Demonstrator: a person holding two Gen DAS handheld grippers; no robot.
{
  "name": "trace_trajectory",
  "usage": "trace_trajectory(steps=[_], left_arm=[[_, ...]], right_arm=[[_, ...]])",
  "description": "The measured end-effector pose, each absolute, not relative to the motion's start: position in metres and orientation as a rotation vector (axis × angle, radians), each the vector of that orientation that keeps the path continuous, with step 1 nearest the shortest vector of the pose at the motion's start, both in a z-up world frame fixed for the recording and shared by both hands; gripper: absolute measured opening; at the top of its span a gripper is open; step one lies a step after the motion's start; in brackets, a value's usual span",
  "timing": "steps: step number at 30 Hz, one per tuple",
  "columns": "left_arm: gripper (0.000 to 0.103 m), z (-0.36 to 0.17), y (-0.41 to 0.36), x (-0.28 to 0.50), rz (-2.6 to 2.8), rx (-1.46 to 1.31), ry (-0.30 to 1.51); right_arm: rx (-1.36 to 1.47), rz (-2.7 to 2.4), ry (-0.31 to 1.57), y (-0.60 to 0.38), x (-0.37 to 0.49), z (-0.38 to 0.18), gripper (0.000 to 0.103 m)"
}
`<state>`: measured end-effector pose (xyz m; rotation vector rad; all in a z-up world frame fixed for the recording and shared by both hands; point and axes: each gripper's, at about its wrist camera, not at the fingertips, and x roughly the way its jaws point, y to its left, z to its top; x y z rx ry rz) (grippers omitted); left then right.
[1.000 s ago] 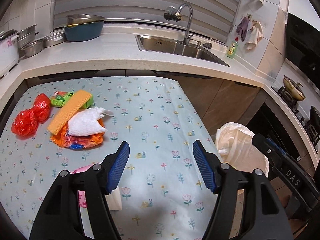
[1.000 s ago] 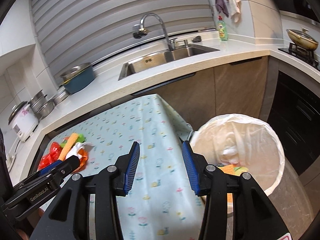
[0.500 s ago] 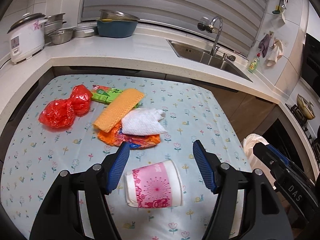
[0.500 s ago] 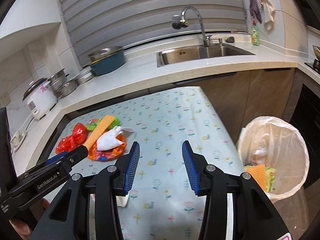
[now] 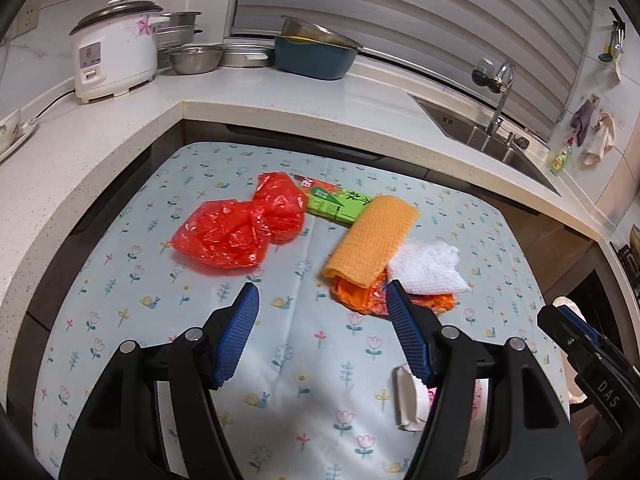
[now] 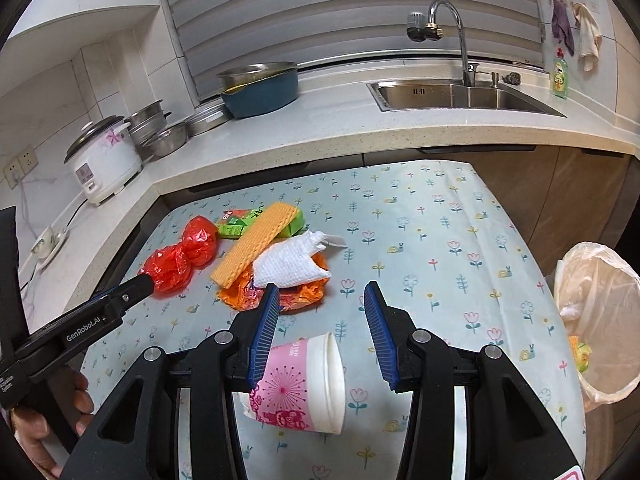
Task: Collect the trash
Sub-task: 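Grasp the red plastic bag with the left tool while the right tool grasps the white cloth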
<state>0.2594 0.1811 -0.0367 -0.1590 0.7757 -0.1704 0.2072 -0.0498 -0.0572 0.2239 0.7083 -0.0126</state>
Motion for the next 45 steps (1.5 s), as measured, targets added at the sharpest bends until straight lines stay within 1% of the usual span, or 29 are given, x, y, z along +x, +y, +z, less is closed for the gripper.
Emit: trace_trajectory(steps=[3, 5, 7, 11, 13, 18, 23, 24, 25, 26, 28, 29, 30, 31, 32, 33, 34, 35, 38, 45], left_arm=[[0.063, -0.044, 0.197, 0.27, -0.14, -0.16, 0.785], [0.066, -0.048, 0.207, 0.277, -0.12, -0.163, 0.794], [0.071, -0.053, 0.218, 0.285, -0.098, -0.166, 0.795], [0.078, -0.06, 0.233, 0.304, -0.057, -0.16, 0.793], [0.085, -0.064, 0.239, 0.315, -0.045, -0.158, 0.801], [0.086, -0.08, 0.247, 0.341, -0.038, -0.151, 0.838], [0.086, -0.097, 0.248, 0.359, -0.05, -0.148, 0.873], [0.083, -0.099, 0.247, 0.361, -0.05, -0.142, 0.874], [0.076, -0.102, 0.245, 0.362, -0.055, -0.136, 0.876], [0.071, -0.104, 0.243, 0.363, -0.069, -0.132, 0.881], [0.053, -0.107, 0.24, 0.365, -0.093, -0.126, 0.896], [0.048, -0.108, 0.237, 0.364, -0.099, -0.119, 0.897], [0.042, -0.108, 0.235, 0.364, -0.101, -0.11, 0.896], [0.033, -0.107, 0.233, 0.362, -0.106, -0.101, 0.892], [0.028, -0.106, 0.23, 0.361, -0.115, -0.099, 0.891], [0.023, -0.105, 0.228, 0.36, -0.123, -0.101, 0.894], [0.019, -0.104, 0.226, 0.358, -0.124, -0.104, 0.891], [0.017, -0.102, 0.224, 0.355, -0.126, -0.104, 0.886], [0.013, -0.096, 0.217, 0.347, -0.131, -0.111, 0.879], [0.011, -0.07, 0.204, 0.319, -0.144, -0.125, 0.842]], right_arm=[[0.208, -0.005, 0.721, -0.039, 0.219, -0.063, 0.043], [0.203, -0.002, 0.73, -0.034, 0.229, -0.066, 0.043], [0.203, -0.002, 0.737, -0.032, 0.238, -0.07, 0.043], [0.201, -0.005, 0.755, -0.028, 0.259, -0.078, 0.043], [0.199, -0.009, 0.765, -0.028, 0.268, -0.083, 0.043], [0.205, -0.02, 0.797, -0.03, 0.29, -0.098, 0.043], [0.223, -0.012, 0.83, -0.031, 0.308, -0.112, 0.043], [0.223, -0.01, 0.836, -0.03, 0.311, -0.114, 0.043], [0.221, -0.008, 0.841, -0.029, 0.314, -0.117, 0.043], [0.219, -0.005, 0.845, -0.028, 0.316, -0.118, 0.043], [0.212, 0.003, 0.854, -0.024, 0.32, -0.122, 0.043], [0.206, 0.004, 0.858, -0.023, 0.321, -0.124, 0.041], [0.202, 0.007, 0.86, -0.021, 0.322, -0.125, 0.036], [0.198, 0.011, 0.862, -0.02, 0.322, -0.126, 0.025], [0.191, 0.014, 0.867, -0.018, 0.322, -0.127, 0.015], [0.187, 0.016, 0.869, -0.018, 0.321, -0.128, 0.01], [0.185, 0.015, 0.867, -0.017, 0.32, -0.128, 0.009], [0.187, 0.015, 0.862, -0.018, 0.318, -0.127, 0.007], [0.193, 0.015, 0.847, -0.019, 0.31, -0.122, 0.005], [0.211, 0.016, 0.794, -0.028, 0.286, -0.097, 0.004]])
